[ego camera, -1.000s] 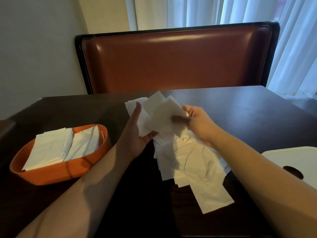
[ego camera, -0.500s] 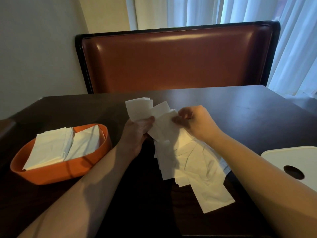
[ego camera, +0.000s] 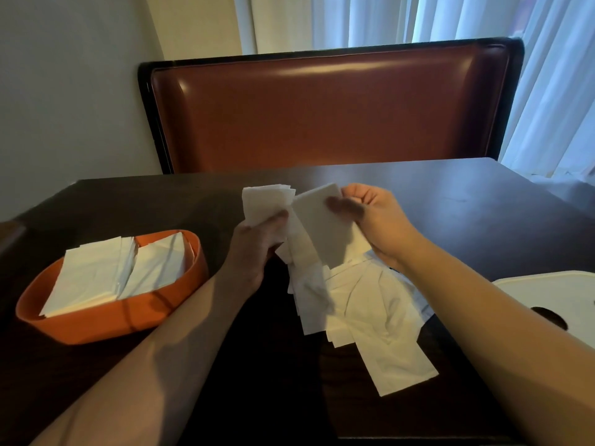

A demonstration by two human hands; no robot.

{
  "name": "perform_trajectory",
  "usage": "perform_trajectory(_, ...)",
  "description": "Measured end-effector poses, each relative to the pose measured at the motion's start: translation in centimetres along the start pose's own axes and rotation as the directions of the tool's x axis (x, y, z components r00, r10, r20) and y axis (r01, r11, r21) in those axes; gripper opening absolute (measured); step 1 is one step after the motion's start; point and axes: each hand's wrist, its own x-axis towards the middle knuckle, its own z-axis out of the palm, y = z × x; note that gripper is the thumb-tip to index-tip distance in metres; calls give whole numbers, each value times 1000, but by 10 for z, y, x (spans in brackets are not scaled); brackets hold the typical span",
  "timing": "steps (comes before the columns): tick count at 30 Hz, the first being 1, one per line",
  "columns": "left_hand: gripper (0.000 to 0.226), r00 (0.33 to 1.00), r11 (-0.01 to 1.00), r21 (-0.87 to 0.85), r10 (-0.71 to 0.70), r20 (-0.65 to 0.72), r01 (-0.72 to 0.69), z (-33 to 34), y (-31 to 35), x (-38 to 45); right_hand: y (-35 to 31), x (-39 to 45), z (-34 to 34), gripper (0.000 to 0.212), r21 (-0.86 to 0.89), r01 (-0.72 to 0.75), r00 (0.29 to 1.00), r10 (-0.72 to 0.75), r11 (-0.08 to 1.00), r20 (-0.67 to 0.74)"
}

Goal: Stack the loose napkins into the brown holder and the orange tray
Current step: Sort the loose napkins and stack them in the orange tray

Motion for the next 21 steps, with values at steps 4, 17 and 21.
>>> perform_trajectory(4, 4, 1000, 1000, -3, 15, 8, -15, 2, 4, -2, 17, 3, 15, 4, -60, -24, 998, 20, 998, -64)
perform_trajectory(17, 12, 999, 998, -62, -30, 28, 32, 12, 10, -11, 4, -2, 6, 5, -329, 25, 1000, -19, 944, 23)
perform_trajectory(21, 15, 999, 998, -55, -35, -20, 34, 12, 13, -11, 1, 2, 5, 11, -359, 77, 981, -134, 930, -138)
